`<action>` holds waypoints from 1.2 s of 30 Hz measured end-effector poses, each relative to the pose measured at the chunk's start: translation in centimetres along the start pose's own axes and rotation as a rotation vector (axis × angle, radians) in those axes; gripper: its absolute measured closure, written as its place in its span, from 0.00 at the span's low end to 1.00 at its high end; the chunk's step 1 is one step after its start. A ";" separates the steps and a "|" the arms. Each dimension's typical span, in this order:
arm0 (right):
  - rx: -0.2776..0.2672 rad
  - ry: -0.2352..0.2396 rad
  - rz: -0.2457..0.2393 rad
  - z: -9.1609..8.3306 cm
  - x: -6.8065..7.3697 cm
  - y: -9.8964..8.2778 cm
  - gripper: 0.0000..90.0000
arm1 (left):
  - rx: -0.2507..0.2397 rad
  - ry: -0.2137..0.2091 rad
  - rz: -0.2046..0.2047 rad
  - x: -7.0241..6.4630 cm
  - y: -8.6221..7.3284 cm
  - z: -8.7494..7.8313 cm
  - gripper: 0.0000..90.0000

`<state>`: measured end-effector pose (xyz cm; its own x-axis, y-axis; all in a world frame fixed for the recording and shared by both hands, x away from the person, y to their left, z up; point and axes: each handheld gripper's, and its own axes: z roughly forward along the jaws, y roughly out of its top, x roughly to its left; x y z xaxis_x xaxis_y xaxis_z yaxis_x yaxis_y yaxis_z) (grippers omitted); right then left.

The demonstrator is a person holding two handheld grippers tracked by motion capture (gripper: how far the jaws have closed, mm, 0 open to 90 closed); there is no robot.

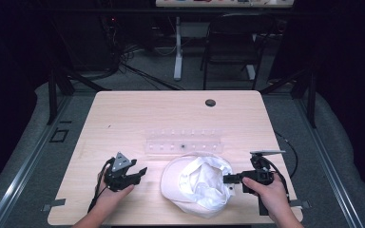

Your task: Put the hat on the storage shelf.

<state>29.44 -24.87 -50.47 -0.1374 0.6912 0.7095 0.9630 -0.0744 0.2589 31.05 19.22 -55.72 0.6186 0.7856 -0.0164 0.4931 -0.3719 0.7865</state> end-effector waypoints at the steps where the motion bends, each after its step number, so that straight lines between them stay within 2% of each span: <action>1: 0.008 -0.003 -0.002 0.0 0.0 0.1 0.85 | -0.002 0.001 0.000 0.0 0.0 0.0 0.51; 4: -0.002 -0.009 0.004 -0.1 0.1 0.2 0.89 | -0.003 0.001 -0.001 0.0 0.0 0.0 0.51; 5: -0.006 -0.029 -0.012 -0.2 0.4 0.4 0.89 | -0.002 0.002 0.000 0.0 0.0 0.0 0.51; 6: -0.006 -0.029 -0.012 -0.2 0.4 0.4 0.89 | -0.002 0.002 0.000 0.0 0.0 0.0 0.51; 7: -0.001 -0.058 -0.026 -0.3 0.8 0.5 0.90 | 0.001 0.001 0.001 0.0 0.0 0.0 0.51; 8: -0.001 -0.058 -0.026 -0.3 0.8 0.5 0.90 | 0.001 0.001 0.001 0.0 0.0 0.0 0.51; 9: 0.008 -0.090 -0.032 -0.3 1.2 0.8 0.90 | -0.003 0.002 0.004 0.0 0.0 0.0 0.51; 10: 0.008 -0.090 -0.032 -0.3 1.2 0.8 0.90 | -0.001 0.001 0.007 -0.1 0.0 0.0 0.51; 11: 0.030 -0.118 -0.042 -0.3 1.5 1.1 0.90 | -0.002 0.000 0.009 -0.1 0.0 0.0 0.51; 13: 0.038 -0.135 -0.051 -0.3 1.8 1.2 0.90 | -0.002 0.000 0.012 -0.1 0.0 0.0 0.51; 16: 0.058 -0.185 -0.077 -0.3 2.7 1.7 0.91 | -0.005 0.002 0.004 0.0 0.0 -0.1 0.51; 17: 0.067 -0.219 -0.099 -0.3 3.4 1.9 0.91 | -0.007 0.002 0.003 0.0 0.0 -0.1 0.51; 18: 0.067 -0.219 -0.099 -0.3 3.4 1.9 0.91 | -0.007 0.002 0.003 0.0 0.0 -0.1 0.51; 19: 0.086 -0.246 -0.122 -0.3 4.1 2.2 0.91 | -0.007 0.004 0.004 0.0 0.0 -0.1 0.51; 21: 0.073 -0.260 -0.121 -0.2 4.4 2.3 0.91 | -0.005 0.004 0.004 0.0 0.0 -0.1 0.51; 23: 0.108 -0.299 -0.142 -0.2 5.2 2.7 0.91 | -0.003 0.003 0.013 -0.1 0.0 -0.1 0.51; 28: 0.116 -0.325 -0.139 -0.1 6.2 3.3 0.91 | -0.004 0.003 0.016 -0.2 0.0 -0.1 0.51; 29: 0.118 -0.346 -0.151 0.0 6.8 3.5 0.91 | -0.005 0.003 0.016 -0.2 0.0 -0.1 0.51; 32: 0.117 -0.362 -0.159 0.1 7.4 3.7 0.91 | -0.005 0.003 0.016 -0.2 0.0 -0.1 0.51; 35: 0.144 -0.388 -0.192 0.0 8.3 4.2 0.91 | -0.005 0.005 0.013 -0.1 0.0 -0.1 0.51; 36: 0.134 -0.392 -0.188 0.1 8.5 4.3 0.91 | -0.006 0.005 0.011 -0.1 0.0 -0.1 0.51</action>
<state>32.37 -19.27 -43.37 -0.2398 0.9055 0.3500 0.9547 0.1545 0.2543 30.90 19.17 -55.65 0.6208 0.7839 -0.0049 0.4826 -0.3773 0.7904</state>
